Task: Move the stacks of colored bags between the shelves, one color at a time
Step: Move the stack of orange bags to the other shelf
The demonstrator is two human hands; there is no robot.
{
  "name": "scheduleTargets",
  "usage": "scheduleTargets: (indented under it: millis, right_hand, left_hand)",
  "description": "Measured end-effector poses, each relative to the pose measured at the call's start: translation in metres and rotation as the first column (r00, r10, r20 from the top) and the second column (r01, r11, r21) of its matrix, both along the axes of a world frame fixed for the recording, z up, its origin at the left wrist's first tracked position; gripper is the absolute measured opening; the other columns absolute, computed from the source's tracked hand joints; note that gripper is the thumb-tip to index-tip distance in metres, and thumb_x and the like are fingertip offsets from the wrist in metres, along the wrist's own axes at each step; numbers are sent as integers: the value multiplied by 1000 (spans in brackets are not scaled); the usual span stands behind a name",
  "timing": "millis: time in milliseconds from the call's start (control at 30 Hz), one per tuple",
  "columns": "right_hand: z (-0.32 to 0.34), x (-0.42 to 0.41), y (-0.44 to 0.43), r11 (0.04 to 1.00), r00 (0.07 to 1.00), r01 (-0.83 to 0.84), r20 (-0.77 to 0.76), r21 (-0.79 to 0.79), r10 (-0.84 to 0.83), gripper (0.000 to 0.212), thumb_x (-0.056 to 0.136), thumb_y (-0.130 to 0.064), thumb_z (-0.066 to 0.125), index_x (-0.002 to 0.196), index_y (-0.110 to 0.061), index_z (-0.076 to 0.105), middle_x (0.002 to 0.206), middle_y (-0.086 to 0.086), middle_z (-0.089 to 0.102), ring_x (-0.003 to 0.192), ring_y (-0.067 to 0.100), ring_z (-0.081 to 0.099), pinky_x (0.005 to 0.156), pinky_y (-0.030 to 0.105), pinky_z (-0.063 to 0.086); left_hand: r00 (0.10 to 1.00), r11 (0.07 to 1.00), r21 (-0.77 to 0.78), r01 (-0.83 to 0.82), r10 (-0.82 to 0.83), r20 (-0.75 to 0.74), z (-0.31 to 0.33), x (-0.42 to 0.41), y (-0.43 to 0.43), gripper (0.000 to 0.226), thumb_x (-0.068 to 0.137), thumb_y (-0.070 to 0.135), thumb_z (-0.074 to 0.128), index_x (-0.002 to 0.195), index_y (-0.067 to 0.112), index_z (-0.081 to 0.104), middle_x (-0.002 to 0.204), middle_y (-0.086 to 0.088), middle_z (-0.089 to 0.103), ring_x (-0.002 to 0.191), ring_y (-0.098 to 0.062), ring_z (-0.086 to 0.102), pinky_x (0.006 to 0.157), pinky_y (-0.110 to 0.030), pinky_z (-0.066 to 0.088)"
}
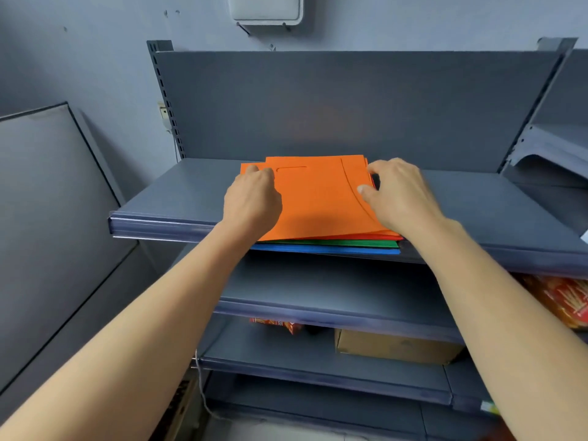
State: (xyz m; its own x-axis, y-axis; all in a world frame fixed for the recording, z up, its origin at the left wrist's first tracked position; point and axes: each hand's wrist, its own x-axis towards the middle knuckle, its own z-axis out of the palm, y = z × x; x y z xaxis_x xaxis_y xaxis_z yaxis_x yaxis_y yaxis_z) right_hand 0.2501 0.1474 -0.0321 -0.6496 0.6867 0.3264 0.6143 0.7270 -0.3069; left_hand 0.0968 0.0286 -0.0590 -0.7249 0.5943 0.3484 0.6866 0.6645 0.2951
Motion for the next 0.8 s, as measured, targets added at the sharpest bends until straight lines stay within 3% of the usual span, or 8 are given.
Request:
scheduleTargets:
  millis: [133,267,400,500,600,800]
  right_hand:
    - [-13,-10,24,999,999,15,39,-30,-13,35,94,-30,54,121,-8,56,120,12,54,110,32,52,86,38,43]
    - [-22,-28,45,996,994,19,108,-83,-10,43,92,-35,55,127,-10,51,127,11,53,115,31,51,89,39,43]
    - [-32,-49,65,986,971,56,238,-156,-17,54,91,-42,55,133,-10,45,135,13,45,122,33,45,98,43,41]
    - [-40,-62,77,972,949,95,315,-216,-23,64,89,-50,54,137,-12,39,141,13,38,126,35,41,100,45,41]
    - [-46,-69,84,951,933,120,359,-283,-11,72,87,-54,54,141,-12,33,146,13,30,127,35,40,101,45,40]
    - [-52,-74,94,930,928,114,372,-350,26,74,86,-51,58,142,-10,31,148,13,26,128,30,41,100,39,38]
  left_hand:
    - [988,978,-195,-75,99,119,-20,-26,15,23,92,17,46,109,2,50,120,-19,47,107,-38,47,80,-38,38]
    - [957,963,-250,-96,158,241,-28,-51,30,23,92,28,47,102,8,48,120,-18,51,112,-37,44,80,-37,35]
    - [909,931,-314,-188,286,302,-32,-73,44,56,84,48,54,126,11,45,129,-14,48,122,-35,36,95,-42,32]
    - [870,951,-281,-130,245,428,-37,-89,53,69,77,54,59,127,10,43,129,-14,50,120,-37,42,96,-45,38]
    - [906,971,-228,-69,157,393,-37,-89,65,61,78,47,64,122,8,45,125,-19,47,116,-39,44,94,-46,41]
    - [949,959,-281,25,65,308,-39,-83,87,39,88,28,57,117,3,49,122,-21,49,116,-38,41,94,-43,38]
